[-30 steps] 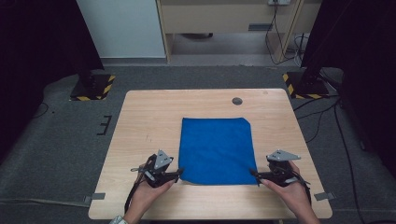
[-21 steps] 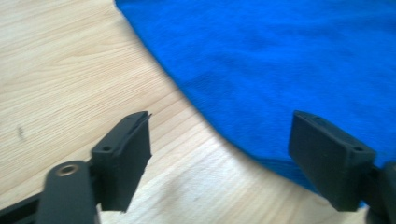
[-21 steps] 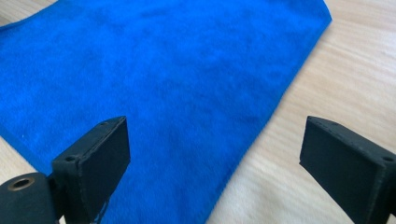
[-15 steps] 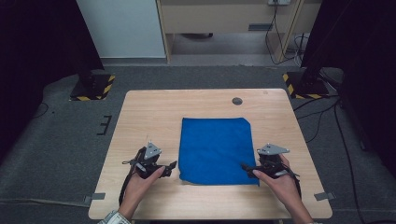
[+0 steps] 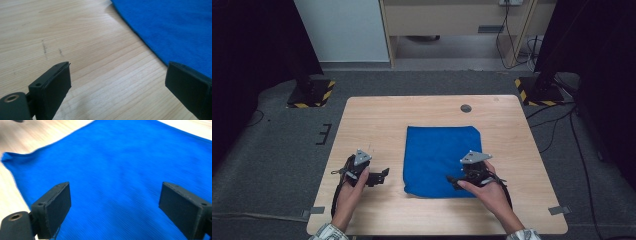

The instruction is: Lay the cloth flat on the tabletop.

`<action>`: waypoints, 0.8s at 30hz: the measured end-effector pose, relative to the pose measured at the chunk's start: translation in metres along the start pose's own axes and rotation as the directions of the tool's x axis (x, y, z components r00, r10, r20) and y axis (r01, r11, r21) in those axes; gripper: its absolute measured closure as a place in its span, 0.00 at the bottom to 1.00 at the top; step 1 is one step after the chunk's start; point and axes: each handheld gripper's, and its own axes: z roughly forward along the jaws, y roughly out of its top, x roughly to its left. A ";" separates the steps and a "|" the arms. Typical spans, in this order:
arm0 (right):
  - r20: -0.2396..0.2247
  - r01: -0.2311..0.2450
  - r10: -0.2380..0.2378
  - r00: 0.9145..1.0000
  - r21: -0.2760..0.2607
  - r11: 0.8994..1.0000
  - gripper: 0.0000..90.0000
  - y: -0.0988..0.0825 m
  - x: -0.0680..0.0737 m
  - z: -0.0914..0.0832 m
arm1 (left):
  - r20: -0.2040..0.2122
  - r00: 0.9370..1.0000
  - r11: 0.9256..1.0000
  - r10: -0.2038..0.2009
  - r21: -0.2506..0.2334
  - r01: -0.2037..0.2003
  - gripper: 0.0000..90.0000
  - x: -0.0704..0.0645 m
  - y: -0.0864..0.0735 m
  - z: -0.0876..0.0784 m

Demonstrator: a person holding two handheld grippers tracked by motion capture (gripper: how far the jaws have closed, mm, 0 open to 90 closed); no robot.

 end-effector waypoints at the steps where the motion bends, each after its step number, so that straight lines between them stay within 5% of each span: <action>1: -0.010 0.004 -0.004 1.000 0.005 1.000 0.13 0.002 0.004 0.003 | -0.004 1.000 1.000 -0.006 0.001 0.006 0.07 0.001 0.000 0.000; 10: -0.085 0.068 -0.066 0.994 0.027 0.997 0.15 0.025 0.041 0.029 | -0.011 1.000 1.000 0.001 0.007 -0.001 0.07 0.001 -0.001 0.001; 24: -0.171 0.101 -0.096 0.981 0.018 0.995 0.26 0.036 0.081 0.054 | -0.054 0.999 1.000 -0.001 -0.007 0.000 0.09 0.005 -0.001 0.001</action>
